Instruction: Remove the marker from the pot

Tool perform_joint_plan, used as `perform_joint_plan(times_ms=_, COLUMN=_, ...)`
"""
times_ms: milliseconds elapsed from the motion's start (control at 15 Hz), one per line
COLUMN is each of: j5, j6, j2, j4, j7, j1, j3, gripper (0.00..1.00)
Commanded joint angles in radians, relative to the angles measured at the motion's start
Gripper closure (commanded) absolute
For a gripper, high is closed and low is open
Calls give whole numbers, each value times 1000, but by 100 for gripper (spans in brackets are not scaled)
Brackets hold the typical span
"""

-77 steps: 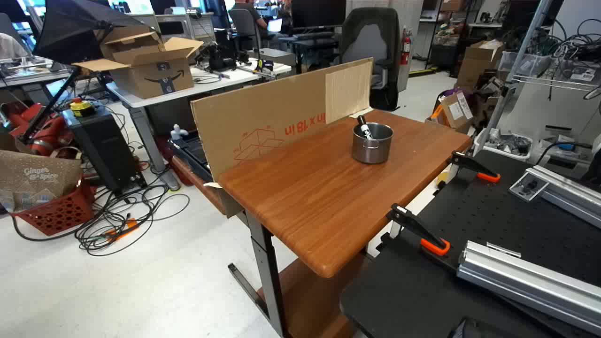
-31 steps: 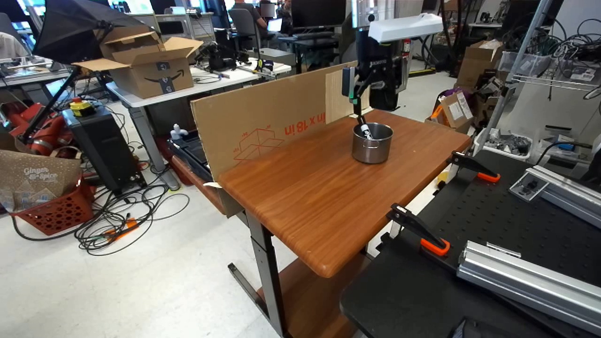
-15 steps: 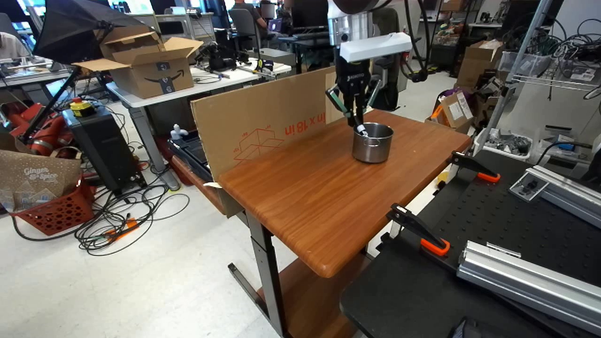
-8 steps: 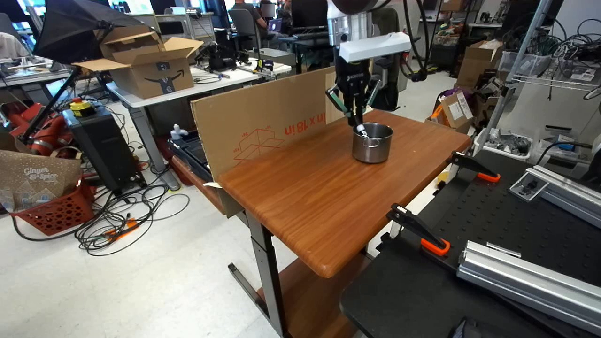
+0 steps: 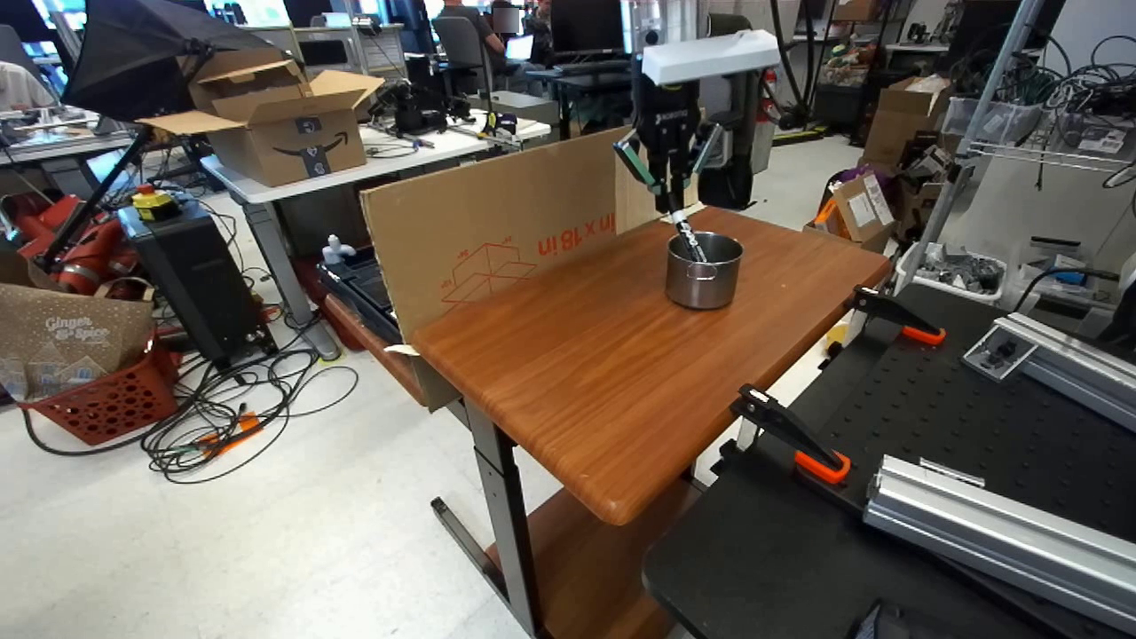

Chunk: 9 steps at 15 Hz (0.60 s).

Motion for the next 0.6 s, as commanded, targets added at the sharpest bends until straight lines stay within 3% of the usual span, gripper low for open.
perform_joint_plan(times_ms=0, j5=-6, j6=-42, j2=-84, j4=-39, j7=-6, j1=16, j3=-3, gripper=95)
perform_joint_plan(times_ms=333, j5=-19, j6=-58, j2=-181, j4=-81, j7=13, j1=38, j3=22, gripper=95)
perform_joint_plan(times_ms=533, j5=-23, j6=-63, j2=-173, j4=-81, j7=25, j1=60, j3=44, gripper=95)
